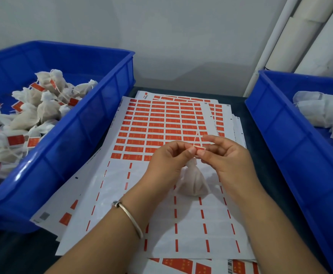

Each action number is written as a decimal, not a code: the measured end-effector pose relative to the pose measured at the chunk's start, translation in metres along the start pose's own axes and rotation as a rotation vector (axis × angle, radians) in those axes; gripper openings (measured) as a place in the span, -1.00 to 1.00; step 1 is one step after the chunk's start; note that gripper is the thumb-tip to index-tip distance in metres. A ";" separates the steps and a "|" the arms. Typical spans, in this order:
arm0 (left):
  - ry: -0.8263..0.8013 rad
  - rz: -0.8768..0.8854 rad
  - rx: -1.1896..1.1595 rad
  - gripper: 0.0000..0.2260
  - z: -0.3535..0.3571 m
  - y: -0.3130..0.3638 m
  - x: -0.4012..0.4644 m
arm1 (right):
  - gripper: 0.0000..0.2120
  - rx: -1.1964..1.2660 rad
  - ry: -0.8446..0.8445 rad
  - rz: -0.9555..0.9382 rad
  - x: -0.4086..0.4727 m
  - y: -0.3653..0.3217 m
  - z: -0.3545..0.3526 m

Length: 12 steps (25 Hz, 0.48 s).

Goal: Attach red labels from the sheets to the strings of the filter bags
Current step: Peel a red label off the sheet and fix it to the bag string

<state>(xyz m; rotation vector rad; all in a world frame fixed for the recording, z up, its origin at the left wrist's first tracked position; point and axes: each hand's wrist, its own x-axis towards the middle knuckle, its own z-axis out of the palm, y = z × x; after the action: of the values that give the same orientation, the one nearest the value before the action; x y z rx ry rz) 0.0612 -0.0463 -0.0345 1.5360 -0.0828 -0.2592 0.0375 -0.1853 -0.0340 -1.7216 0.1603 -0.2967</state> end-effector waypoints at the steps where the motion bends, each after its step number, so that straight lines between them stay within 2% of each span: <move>1: 0.002 0.020 0.053 -0.94 -0.001 0.001 0.001 | -0.79 -0.018 -0.003 -0.008 0.000 0.001 0.000; 6: 0.004 0.142 0.374 -0.87 -0.006 0.012 0.001 | -0.73 0.008 -0.046 -0.034 -0.002 0.003 0.003; 12: 0.201 0.213 0.423 -0.87 -0.033 0.066 -0.005 | -0.62 -0.023 -0.130 -0.043 -0.007 0.002 0.010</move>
<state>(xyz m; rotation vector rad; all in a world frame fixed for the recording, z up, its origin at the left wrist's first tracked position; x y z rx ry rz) 0.0711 -0.0125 0.0304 1.9478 -0.1476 0.0910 0.0338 -0.1739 -0.0382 -1.7629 0.0312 -0.2146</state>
